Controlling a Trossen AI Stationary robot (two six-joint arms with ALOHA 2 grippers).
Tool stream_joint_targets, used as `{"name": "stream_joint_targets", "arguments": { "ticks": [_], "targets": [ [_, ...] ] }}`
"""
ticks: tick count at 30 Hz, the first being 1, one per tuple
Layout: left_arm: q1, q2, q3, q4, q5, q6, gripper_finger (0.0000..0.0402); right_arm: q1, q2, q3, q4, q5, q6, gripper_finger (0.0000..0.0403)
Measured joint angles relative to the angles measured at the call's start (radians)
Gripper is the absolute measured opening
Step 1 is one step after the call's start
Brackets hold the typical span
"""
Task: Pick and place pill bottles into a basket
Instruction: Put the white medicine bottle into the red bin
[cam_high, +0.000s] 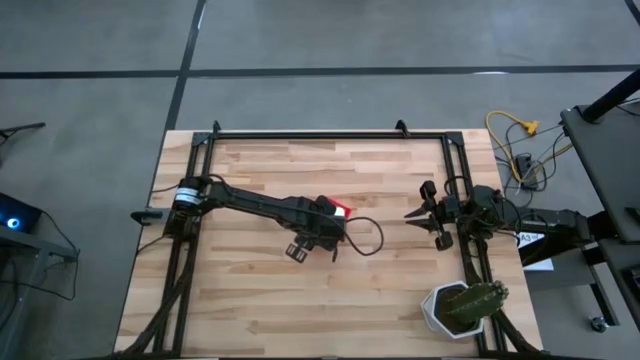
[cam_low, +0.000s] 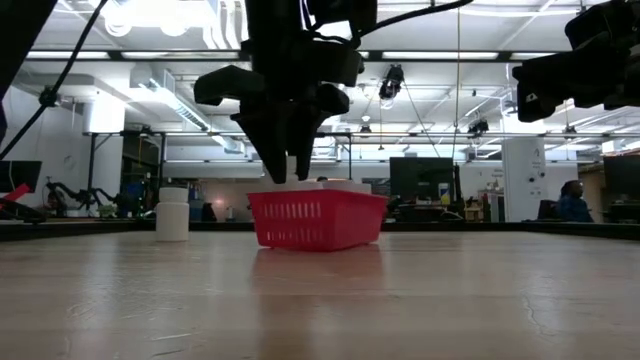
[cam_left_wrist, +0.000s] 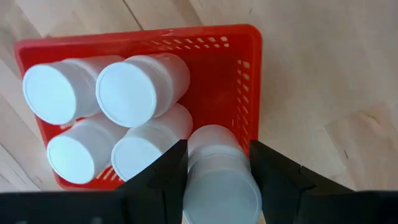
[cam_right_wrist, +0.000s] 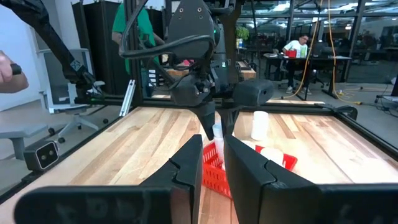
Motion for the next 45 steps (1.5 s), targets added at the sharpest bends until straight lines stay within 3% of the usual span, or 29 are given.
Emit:
{"name": "stream_joint_targets", "arguments": {
  "ticks": [21,30,45],
  "targets": [
    [0.000,0.000,-0.001,-0.067,0.053,-0.098,0.0137,0.000,0.000,0.000,0.000,0.000,0.001,0.0059],
    [0.000,0.000,-0.001,-0.066,0.053,-0.100,0.0166,0.000,0.000,0.000,0.000,0.000,0.001,0.0059],
    [-0.001,0.000,0.001,-0.078,0.040,-0.124,0.0170,0.000,0.000,0.000,0.000,0.000,-0.001,0.0059]
  ]
}}
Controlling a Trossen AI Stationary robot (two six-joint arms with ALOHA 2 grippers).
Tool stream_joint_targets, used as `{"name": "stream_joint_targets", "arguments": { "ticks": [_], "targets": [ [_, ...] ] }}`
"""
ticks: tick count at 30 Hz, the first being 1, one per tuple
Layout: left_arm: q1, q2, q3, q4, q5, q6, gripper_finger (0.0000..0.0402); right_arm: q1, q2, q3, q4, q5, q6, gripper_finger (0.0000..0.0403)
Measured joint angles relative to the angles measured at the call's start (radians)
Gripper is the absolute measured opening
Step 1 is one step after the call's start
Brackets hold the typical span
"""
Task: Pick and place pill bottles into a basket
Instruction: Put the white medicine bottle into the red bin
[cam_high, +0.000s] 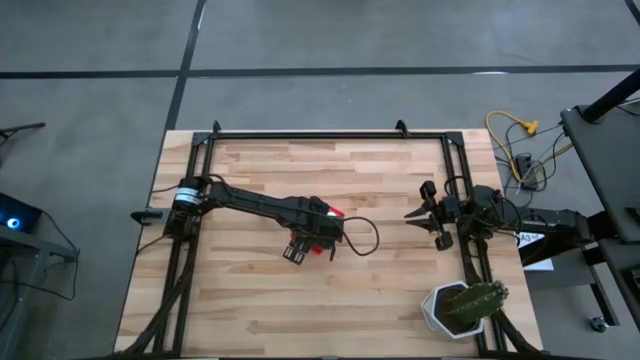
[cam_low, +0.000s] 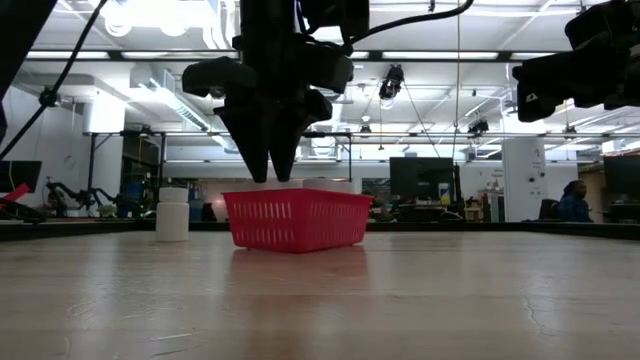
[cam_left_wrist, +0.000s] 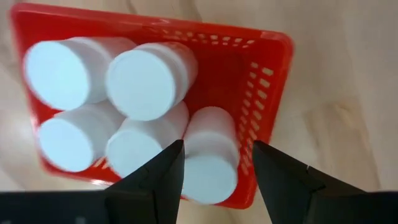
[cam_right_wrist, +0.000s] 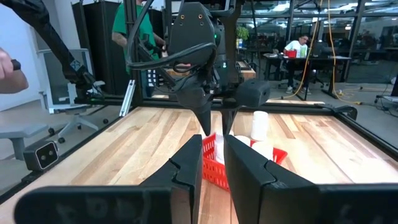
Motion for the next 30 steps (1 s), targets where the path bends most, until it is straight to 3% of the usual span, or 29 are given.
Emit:
{"name": "stream_joint_targets", "arguments": {
  "ticks": [4,20,30],
  "targets": [
    [-0.004,-0.016,0.000,-0.006,-0.046,0.000,0.0171,0.000,0.000,0.000,0.000,0.000,0.000,0.0059],
    [-0.005,-0.152,-0.028,-0.060,-0.045,0.001,0.0171,0.000,0.000,0.000,0.000,0.000,0.000,0.0059],
    [0.031,-0.306,-0.302,0.063,-0.051,0.030,0.0171,0.000,0.000,0.000,0.000,0.000,0.000,0.0059]
  ]
}}
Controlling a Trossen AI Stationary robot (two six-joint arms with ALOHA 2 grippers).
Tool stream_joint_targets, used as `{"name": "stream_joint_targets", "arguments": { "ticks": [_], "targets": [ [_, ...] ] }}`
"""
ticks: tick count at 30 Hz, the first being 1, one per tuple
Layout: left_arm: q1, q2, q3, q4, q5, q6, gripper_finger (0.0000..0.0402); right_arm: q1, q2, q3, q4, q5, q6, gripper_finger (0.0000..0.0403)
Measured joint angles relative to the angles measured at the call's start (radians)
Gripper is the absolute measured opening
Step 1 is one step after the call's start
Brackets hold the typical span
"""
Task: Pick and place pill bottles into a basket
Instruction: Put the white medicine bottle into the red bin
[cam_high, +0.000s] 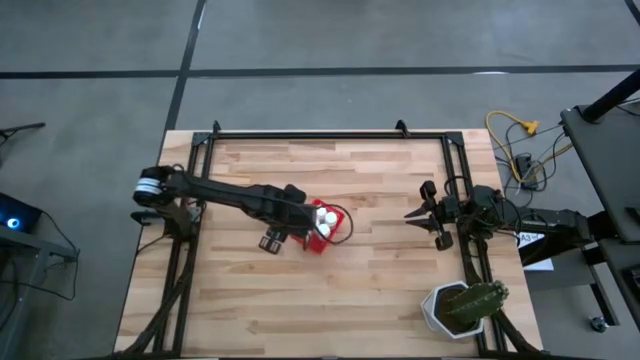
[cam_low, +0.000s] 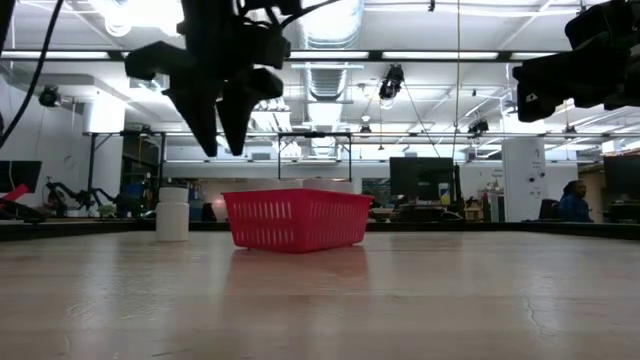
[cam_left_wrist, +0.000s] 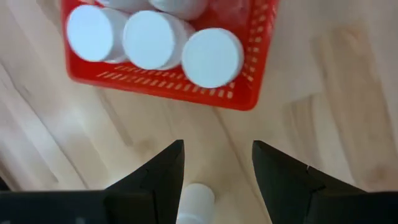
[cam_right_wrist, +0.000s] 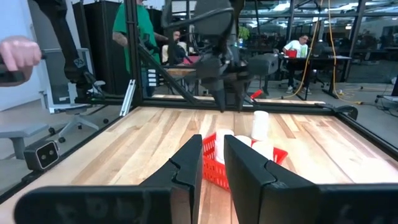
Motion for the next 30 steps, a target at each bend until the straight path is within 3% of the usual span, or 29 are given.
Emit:
{"name": "stream_joint_targets", "arguments": {
  "ticks": [8,14,21,30],
  "targets": [
    [0.079,-0.130,-0.160,0.105,0.014,0.038,0.0173,0.000,0.000,0.000,0.000,0.000,0.000,0.0059],
    [0.121,-0.165,-0.196,0.139,0.071,0.058,0.0212,0.000,0.000,0.000,0.000,0.000,0.001,0.0059],
    [0.127,-0.161,-0.221,0.121,0.058,0.077,0.0277,0.000,0.000,0.000,0.001,0.000,0.000,0.0059],
    [0.158,-0.160,-0.224,0.122,0.026,0.085,0.0283,0.000,0.000,0.000,0.000,0.000,0.001,0.0059]
  ]
}}
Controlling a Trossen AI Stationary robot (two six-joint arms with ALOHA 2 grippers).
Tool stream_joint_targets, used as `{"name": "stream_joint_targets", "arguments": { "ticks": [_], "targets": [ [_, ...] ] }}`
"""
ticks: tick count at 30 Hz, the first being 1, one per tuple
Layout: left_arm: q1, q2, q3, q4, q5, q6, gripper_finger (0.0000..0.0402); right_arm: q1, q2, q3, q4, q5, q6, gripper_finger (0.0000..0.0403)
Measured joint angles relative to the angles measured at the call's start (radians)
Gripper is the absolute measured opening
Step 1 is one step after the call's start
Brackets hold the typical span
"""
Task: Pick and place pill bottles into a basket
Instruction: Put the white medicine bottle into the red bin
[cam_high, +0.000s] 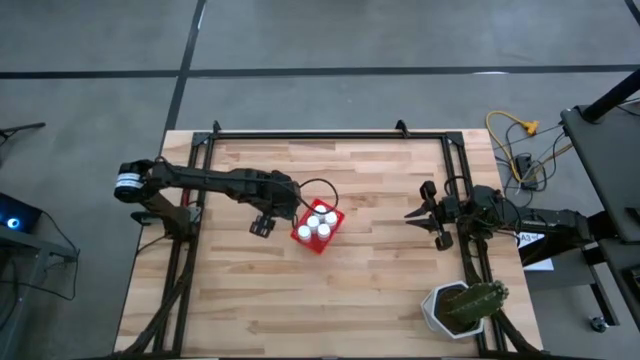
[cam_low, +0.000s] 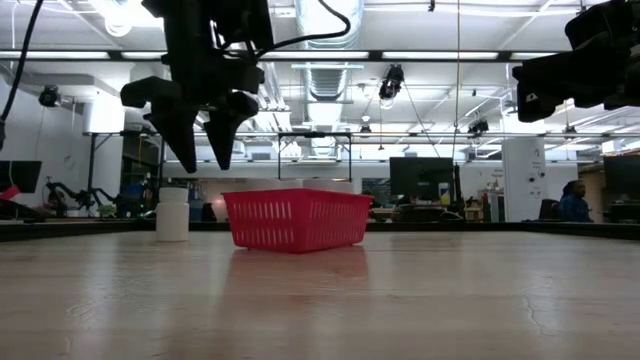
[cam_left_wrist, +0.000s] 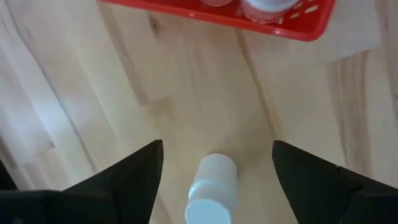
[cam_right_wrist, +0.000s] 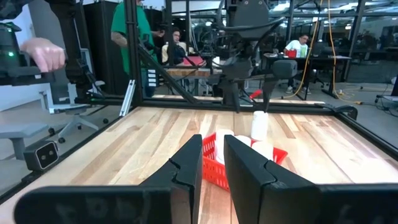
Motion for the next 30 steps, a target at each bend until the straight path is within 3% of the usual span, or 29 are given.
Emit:
{"name": "stream_joint_targets", "arguments": {
  "ticks": [15,30],
  "targets": [
    [0.161,-0.008,-0.133,0.050,0.126,0.020,0.0283,0.000,0.000,0.000,0.000,0.000,-0.001,0.0059],
    [0.192,-0.032,-0.243,0.147,0.163,0.023,0.0283,0.000,0.000,0.000,0.000,0.000,-0.001,0.0059]
  ]
}}
